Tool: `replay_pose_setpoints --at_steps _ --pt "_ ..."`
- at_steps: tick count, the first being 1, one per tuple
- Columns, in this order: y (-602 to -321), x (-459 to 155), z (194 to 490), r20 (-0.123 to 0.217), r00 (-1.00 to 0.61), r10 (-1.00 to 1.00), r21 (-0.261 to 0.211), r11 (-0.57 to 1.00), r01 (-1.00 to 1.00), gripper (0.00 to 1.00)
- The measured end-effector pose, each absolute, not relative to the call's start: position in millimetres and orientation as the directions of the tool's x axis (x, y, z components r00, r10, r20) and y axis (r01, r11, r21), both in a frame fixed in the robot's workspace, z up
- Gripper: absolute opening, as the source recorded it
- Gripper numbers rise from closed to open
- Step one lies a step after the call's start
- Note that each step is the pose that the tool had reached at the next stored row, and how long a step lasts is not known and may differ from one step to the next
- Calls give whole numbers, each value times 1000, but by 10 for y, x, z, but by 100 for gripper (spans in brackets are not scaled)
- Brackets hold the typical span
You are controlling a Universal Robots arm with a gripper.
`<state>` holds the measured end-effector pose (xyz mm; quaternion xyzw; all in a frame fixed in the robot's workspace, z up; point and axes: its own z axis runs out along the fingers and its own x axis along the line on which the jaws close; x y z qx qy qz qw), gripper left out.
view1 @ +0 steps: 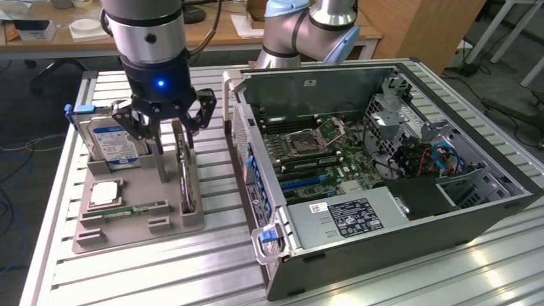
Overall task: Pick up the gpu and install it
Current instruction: 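Pick up the gpu and move the gpu toward the slot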
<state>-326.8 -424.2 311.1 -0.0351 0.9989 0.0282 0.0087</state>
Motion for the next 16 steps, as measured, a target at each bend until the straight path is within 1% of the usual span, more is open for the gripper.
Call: replay_pose_setpoints --at_steps 16 --pt "-4221 -3269 2821 -19 -997 -70 57 996 -71 53"
